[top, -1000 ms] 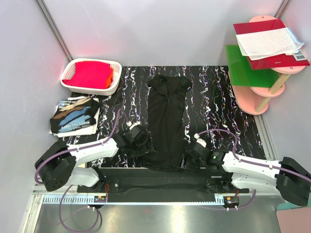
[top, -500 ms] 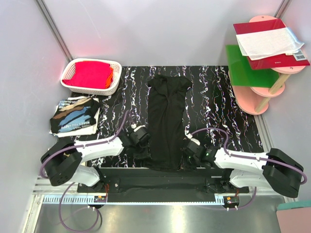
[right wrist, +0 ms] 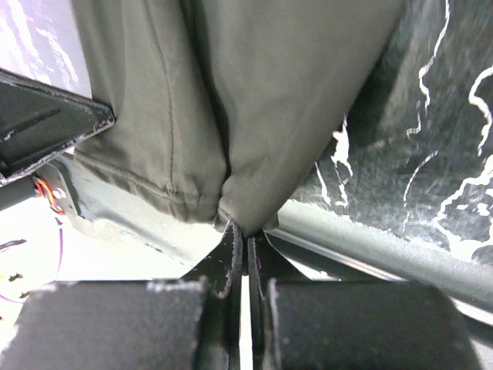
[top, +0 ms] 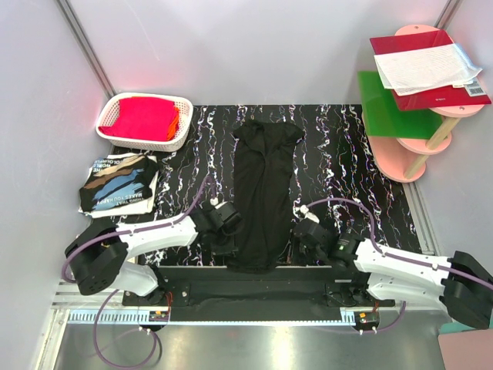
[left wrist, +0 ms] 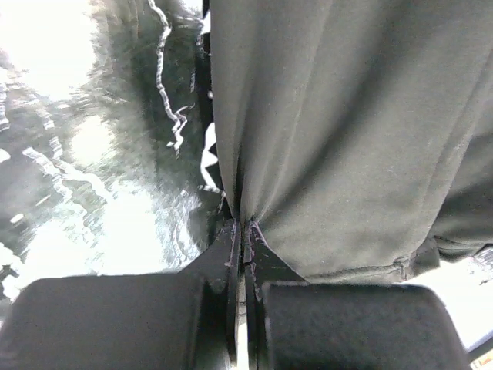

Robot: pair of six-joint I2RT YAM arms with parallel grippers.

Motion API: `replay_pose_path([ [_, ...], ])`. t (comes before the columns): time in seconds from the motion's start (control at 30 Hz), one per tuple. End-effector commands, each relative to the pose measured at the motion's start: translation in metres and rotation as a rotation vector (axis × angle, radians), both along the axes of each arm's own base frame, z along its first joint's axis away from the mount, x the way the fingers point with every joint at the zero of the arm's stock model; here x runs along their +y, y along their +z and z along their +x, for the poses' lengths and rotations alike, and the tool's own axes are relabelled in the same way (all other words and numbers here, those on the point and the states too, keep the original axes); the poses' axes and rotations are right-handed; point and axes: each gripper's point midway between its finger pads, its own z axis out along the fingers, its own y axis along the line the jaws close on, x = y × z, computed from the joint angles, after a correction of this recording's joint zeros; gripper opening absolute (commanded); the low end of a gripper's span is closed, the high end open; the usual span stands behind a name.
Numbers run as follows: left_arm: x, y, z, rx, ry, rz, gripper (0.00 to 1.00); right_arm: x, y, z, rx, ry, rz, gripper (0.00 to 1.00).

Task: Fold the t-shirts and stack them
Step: Grab the bottom of the folded rectangular tshirt with both arms, then fold the folded rectangular tshirt in 1/3 of the way

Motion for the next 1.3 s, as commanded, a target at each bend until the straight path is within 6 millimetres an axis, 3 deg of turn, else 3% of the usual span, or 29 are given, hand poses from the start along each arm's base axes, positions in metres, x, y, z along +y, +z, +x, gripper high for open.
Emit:
replay_pose_path([
  [0.0,-0.004,0.041,0.022,-0.104,-0.003,-0.009,0.0,0.005,0.032,0.026,-0.164,-0.008,0.009,0.0],
  [0.2,-0.003,0.069,0.059,-0.173,0.019,-0.023,0.0,-0.008,0.063,0.065,-0.356,-0.055,-0.137,0.0],
  [0.33,-0.004,0.076,0.079,-0.189,0.018,-0.021,0.0,-0.012,0.089,0.098,-0.483,-0.095,-0.227,0.0],
  [0.53,-0.009,0.083,0.114,-0.205,0.023,-0.009,0.0,-0.037,0.101,0.15,-0.542,-0.199,-0.374,0.0],
  [0.67,-0.019,0.081,0.14,-0.199,0.017,0.0,0.0,-0.049,0.1,0.174,-0.551,-0.232,-0.459,0.01],
  [0.7,-0.022,0.088,0.151,-0.217,0.02,-0.011,0.0,-0.049,0.099,0.179,-0.555,-0.237,-0.463,0.01],
  [0.77,-0.025,0.081,0.161,-0.197,0.017,-0.001,0.0,-0.044,0.094,0.186,-0.553,-0.221,-0.483,0.01],
  [0.8,-0.028,0.09,0.173,-0.22,0.023,-0.013,0.0,-0.041,0.094,0.191,-0.562,-0.223,-0.475,0.01],
  [0.83,-0.028,0.082,0.178,-0.198,0.024,0.001,0.0,-0.038,0.09,0.195,-0.557,-0.215,-0.484,0.01],
  [0.9,-0.03,0.09,0.194,-0.217,0.031,-0.009,0.0,-0.033,0.088,0.202,-0.568,-0.213,-0.481,0.01],
  [0.97,-0.035,0.084,0.199,-0.18,0.017,-0.03,0.0,-0.032,0.08,0.211,-0.564,-0.212,-0.503,0.01],
  [1.27,-0.02,0.061,0.241,-0.122,0.1,-0.017,0.0,-0.02,0.05,0.261,-0.534,-0.188,-0.582,0.03],
])
